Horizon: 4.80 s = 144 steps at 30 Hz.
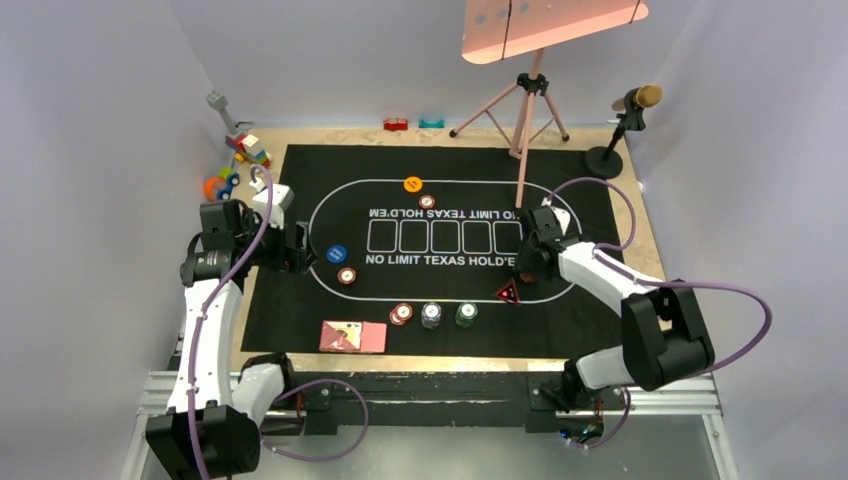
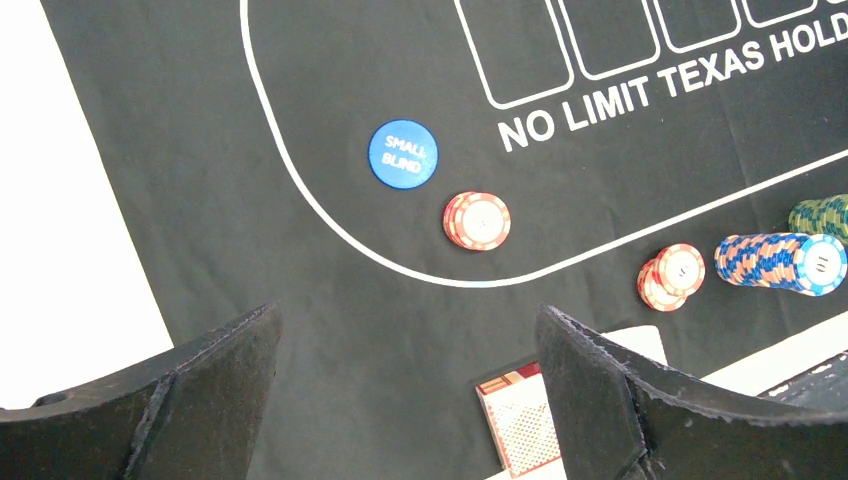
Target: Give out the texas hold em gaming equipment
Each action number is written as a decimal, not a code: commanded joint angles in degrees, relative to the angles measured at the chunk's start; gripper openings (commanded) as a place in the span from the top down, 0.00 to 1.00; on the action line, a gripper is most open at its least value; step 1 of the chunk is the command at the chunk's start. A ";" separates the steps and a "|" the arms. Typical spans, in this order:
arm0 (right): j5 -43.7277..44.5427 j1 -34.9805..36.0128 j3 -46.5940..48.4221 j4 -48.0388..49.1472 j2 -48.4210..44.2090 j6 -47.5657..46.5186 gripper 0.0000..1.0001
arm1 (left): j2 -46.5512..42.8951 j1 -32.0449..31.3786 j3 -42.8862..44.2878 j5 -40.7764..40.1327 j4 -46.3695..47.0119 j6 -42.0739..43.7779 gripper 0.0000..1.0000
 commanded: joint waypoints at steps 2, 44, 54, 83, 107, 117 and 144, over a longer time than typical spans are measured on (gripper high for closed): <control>-0.49 -0.11 0.96 0.56 1.23 3.48 0.76 | -0.90 0.45 -0.08 1.39 1.67 1.41 0.00; -11.68 33.75 18.20 -2.57 -1.17 -9.84 0.04 | -0.60 0.48 0.01 1.21 1.67 1.33 0.00; -8.94 42.79 20.76 -2.90 8.31 -10.01 0.02 | -0.97 0.43 -0.08 1.21 1.73 1.35 0.00; -4.50 44.65 17.55 -1.11 13.00 -8.81 0.49 | -1.26 0.48 -0.16 1.12 1.87 1.34 0.00; -2.74 44.65 22.21 -5.01 10.22 -9.88 1.00 | -1.42 0.48 -0.25 1.12 1.84 1.33 0.00; -1.81 44.02 31.97 -6.68 15.67 -13.63 1.00 | -1.83 0.48 -0.43 1.06 2.05 1.24 0.00; -7.11 36.50 71.60 -1.81 54.53 -14.86 1.00 | -2.46 0.56 -0.84 1.25 2.39 1.15 0.00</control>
